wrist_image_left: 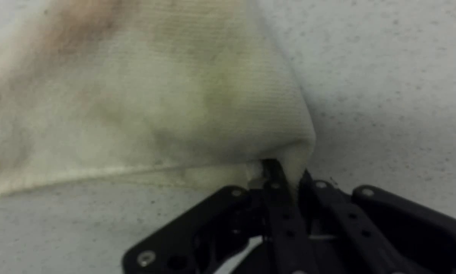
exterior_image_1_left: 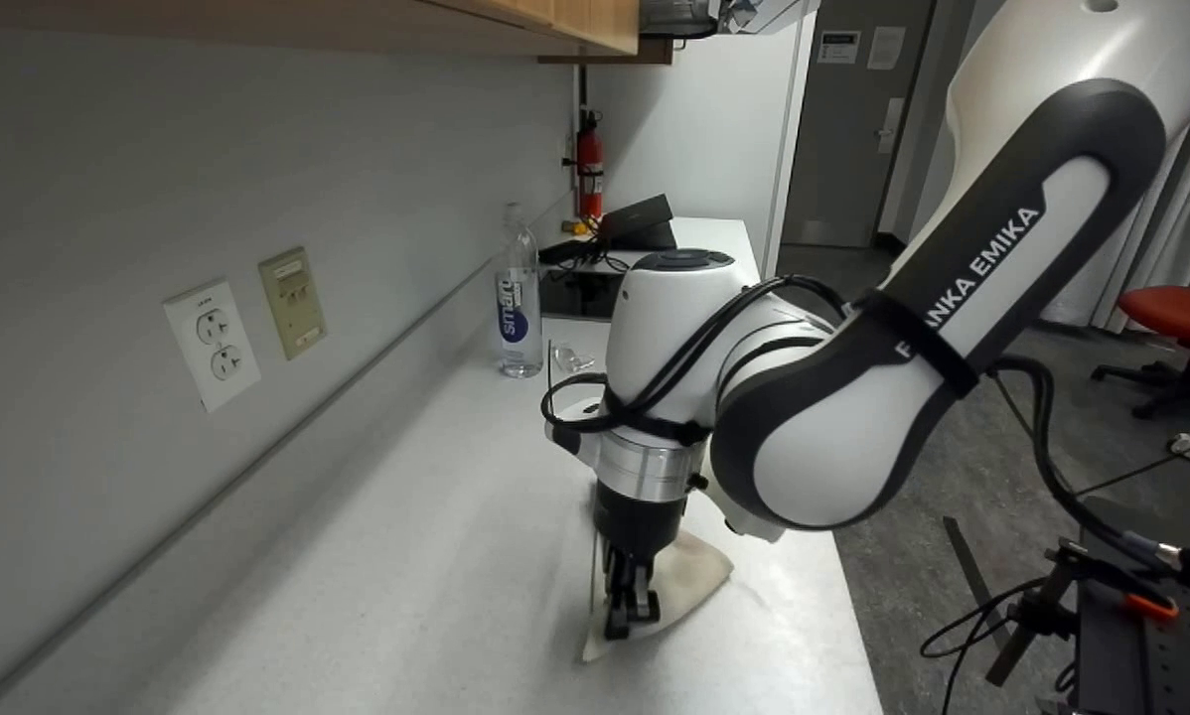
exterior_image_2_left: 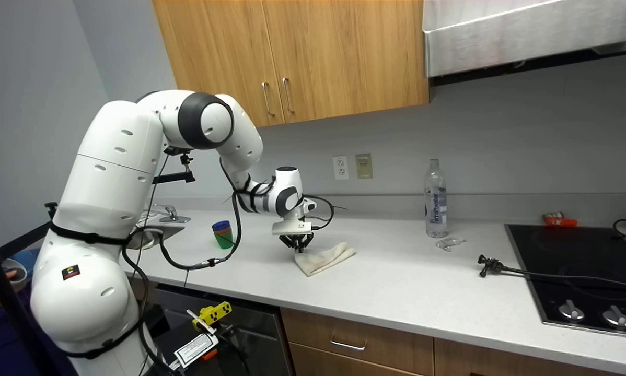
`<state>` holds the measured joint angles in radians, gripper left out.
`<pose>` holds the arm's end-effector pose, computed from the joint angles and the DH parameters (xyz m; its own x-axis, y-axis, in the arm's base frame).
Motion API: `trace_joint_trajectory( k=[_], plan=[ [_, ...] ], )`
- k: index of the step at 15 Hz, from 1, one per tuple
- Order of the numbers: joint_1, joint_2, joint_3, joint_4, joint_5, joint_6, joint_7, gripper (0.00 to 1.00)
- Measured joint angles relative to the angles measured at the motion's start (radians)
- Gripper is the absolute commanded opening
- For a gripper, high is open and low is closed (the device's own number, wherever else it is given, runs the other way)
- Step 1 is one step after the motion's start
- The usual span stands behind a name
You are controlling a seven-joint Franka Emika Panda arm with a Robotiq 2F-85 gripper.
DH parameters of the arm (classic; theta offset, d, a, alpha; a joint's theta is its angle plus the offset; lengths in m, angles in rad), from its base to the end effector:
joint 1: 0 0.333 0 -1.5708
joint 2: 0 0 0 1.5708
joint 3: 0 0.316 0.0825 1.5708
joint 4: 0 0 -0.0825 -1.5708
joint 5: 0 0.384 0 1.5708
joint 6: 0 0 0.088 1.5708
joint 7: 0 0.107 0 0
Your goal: Fold the towel
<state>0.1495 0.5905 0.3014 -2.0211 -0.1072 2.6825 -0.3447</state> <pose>0.5482 0.2657 0.1749 0.6699 0.7301 0.1346 0.7413 -0.6677 -0.0676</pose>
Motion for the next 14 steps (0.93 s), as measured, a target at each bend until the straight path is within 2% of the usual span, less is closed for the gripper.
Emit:
trace_joint_trajectory(
  k=[4,7,10,12,14],
  plan=[
    [-0.090,-0.007,0.147,0.002,0.215,-0.136,-0.050,0.01],
    [-0.138,-0.017,0.205,0.011,0.358,-0.201,-0.089,0.01],
    [-0.165,-0.032,0.210,0.024,0.445,-0.238,-0.103,0.01],
    [-0.165,-0.043,0.187,0.031,0.447,-0.239,-0.103,0.01],
    [-0.149,-0.058,0.145,0.032,0.402,-0.239,-0.103,0.01]
  ],
)
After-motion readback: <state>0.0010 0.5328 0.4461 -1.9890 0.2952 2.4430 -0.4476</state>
